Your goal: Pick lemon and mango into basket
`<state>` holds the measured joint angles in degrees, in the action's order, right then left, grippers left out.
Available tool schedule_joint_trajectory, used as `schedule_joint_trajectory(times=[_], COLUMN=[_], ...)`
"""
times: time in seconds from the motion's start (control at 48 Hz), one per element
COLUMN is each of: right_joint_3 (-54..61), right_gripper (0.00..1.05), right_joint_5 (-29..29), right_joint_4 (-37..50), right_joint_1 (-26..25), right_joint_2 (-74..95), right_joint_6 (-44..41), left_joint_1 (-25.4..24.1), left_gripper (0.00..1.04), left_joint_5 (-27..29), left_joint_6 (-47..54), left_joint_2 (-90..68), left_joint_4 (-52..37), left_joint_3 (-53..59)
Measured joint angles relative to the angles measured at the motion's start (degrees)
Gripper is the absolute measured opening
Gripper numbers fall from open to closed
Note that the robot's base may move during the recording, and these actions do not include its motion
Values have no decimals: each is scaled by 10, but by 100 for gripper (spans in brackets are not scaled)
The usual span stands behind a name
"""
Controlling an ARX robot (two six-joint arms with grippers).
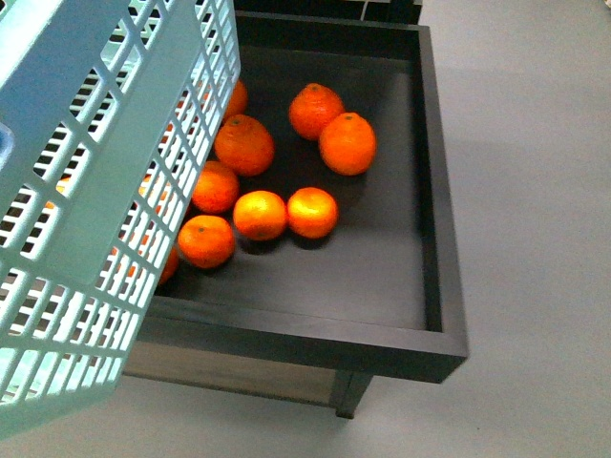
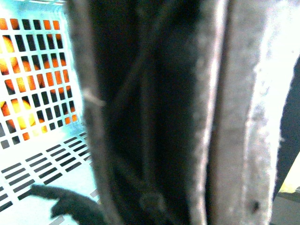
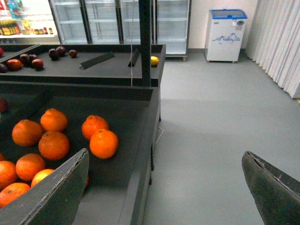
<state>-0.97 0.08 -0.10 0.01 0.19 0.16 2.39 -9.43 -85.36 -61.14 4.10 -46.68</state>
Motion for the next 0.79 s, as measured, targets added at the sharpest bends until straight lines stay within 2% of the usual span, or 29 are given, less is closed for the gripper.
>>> schedule_joint_trajectory(times=[0.791], right_joint_3=[0], right_gripper=[96], right_joint_5=[0], right_joint_4=[0], right_joint_1=[0], right_joint_2=[0], right_joint_6=[0], left_joint_1=[-1], left_gripper=[14], left_joint_5=[1], left_joint_6=[0], left_joint_2=[0], left_joint_4=[0], left_joint_3=[0])
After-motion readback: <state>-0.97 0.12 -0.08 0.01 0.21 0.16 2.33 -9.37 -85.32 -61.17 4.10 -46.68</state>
